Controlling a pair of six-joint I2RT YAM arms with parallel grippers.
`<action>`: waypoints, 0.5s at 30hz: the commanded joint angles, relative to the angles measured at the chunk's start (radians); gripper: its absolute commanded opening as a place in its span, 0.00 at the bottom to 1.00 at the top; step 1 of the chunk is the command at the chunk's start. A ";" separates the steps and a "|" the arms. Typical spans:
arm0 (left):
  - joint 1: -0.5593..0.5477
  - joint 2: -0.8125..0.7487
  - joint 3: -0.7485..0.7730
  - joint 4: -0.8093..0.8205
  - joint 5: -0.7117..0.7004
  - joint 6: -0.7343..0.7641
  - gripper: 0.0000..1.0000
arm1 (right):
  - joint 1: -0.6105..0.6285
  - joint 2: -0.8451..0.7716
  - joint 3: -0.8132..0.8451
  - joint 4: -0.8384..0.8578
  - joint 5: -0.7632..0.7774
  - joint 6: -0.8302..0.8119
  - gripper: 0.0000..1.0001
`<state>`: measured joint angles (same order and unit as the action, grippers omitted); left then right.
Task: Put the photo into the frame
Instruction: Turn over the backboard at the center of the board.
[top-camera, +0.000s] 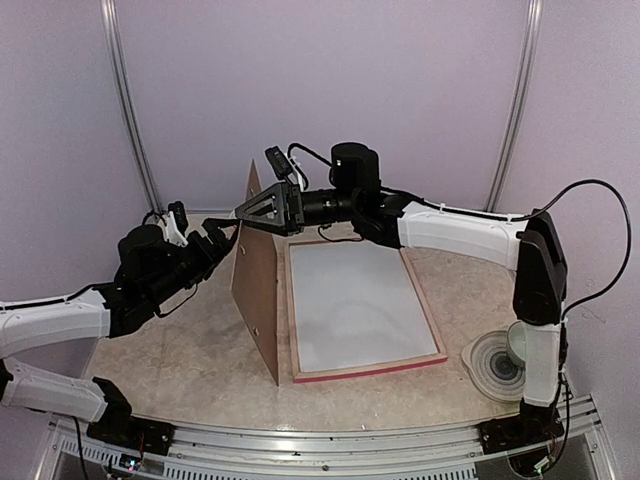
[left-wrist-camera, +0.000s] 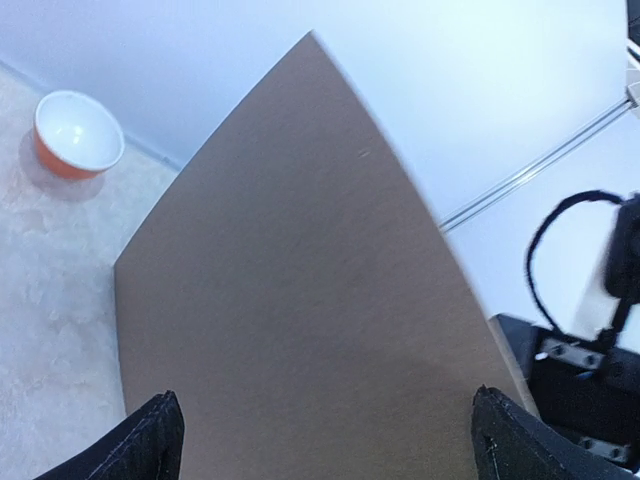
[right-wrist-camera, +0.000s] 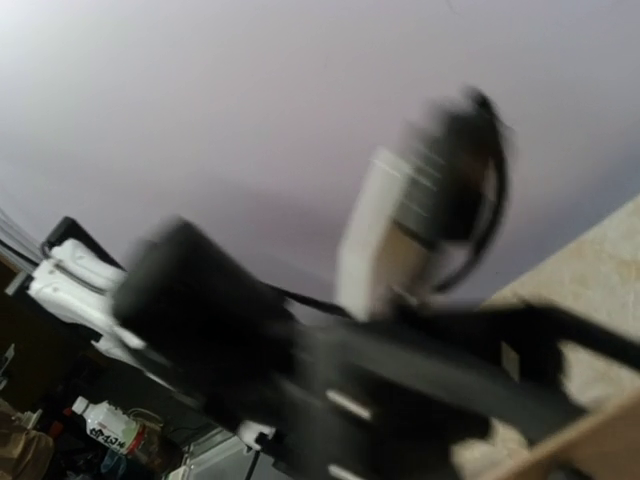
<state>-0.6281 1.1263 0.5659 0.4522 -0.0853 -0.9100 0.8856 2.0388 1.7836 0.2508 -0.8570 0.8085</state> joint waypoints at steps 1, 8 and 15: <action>0.002 -0.052 0.043 -0.010 0.013 0.051 0.99 | 0.004 0.032 0.010 -0.012 -0.012 0.012 0.99; 0.006 -0.067 0.034 -0.003 0.018 0.049 0.99 | 0.004 0.041 -0.005 -0.028 -0.007 0.003 0.99; 0.013 -0.075 0.052 -0.030 0.026 0.048 0.99 | -0.002 0.034 -0.064 -0.015 0.001 -0.001 0.99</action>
<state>-0.6228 1.0683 0.5938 0.4538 -0.0769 -0.8814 0.8852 2.0666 1.7641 0.2306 -0.8558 0.8124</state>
